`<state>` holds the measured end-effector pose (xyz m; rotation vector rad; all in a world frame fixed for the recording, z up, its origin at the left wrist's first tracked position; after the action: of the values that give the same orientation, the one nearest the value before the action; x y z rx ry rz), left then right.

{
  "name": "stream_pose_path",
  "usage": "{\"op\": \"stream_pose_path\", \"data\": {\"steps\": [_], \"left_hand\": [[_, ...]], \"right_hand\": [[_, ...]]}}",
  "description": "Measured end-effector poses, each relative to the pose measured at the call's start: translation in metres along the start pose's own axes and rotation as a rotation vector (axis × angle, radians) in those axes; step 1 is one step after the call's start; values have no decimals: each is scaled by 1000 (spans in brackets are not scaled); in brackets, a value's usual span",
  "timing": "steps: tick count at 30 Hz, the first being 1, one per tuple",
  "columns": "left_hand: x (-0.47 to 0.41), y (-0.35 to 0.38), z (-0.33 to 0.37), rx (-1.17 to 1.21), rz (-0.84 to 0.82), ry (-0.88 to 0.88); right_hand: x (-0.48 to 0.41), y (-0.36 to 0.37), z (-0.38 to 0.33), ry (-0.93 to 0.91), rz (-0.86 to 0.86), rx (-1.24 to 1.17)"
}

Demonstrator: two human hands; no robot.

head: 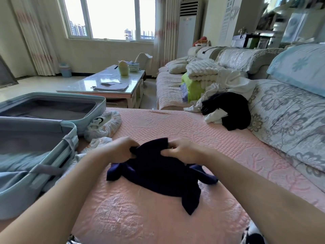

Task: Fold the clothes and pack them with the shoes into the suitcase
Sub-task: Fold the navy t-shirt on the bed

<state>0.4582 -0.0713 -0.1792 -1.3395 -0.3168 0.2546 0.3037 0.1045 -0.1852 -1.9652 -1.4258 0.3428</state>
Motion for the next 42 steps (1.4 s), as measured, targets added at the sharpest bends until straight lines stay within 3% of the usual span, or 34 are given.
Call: {"op": "stream_pose_path", "data": {"steps": [3,4,6,8,10,12,14,19,22,24,28,32,34,37,40,42], "left_hand": [[21,9,-19,-164,-383,-126],[25,13,-23,-167,-482,-162],[30,17,-26,47,-585,-201],[25,17,-23,219,-514,-133],[10,19,-17,239,-307,-38],[-8,22,-7,231,-104,7],[-22,27,8,184,-22,59],[-47,54,27,74,-151,156],[-49,64,27,107,-160,228],[-45,60,23,123,-185,224],[-32,37,5,124,-176,163],[-13,41,-4,260,-471,-43],[-19,43,2,281,-376,-33],[-41,36,5,61,-41,70],[-61,45,7,-145,-124,164],[-73,54,13,-138,-215,190]], "right_hand": [[8,21,-14,42,-346,-152],[8,21,-15,34,-356,-202],[-4,12,-7,25,-147,-196],[-18,-3,8,28,154,-31],[-27,-11,24,52,299,163],[-31,-10,36,104,285,228],[-37,-3,42,165,175,308],[-41,12,33,134,-40,402],[-34,14,27,110,-218,203],[-32,13,31,105,-244,98],[-40,2,45,135,44,166],[-38,17,49,295,-264,154],[-44,26,45,289,-241,199],[-58,31,42,287,-118,167],[-59,33,43,256,-205,197],[-56,30,45,233,-200,223]]}}
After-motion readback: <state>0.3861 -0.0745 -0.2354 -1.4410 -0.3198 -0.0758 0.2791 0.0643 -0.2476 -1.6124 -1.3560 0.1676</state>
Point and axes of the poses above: each hand's wrist, its own x-axis away from the middle knuckle, its own y-axis out of the palm, z = x × y, the point moved 2 cm from there along -x, towards the middle knuckle
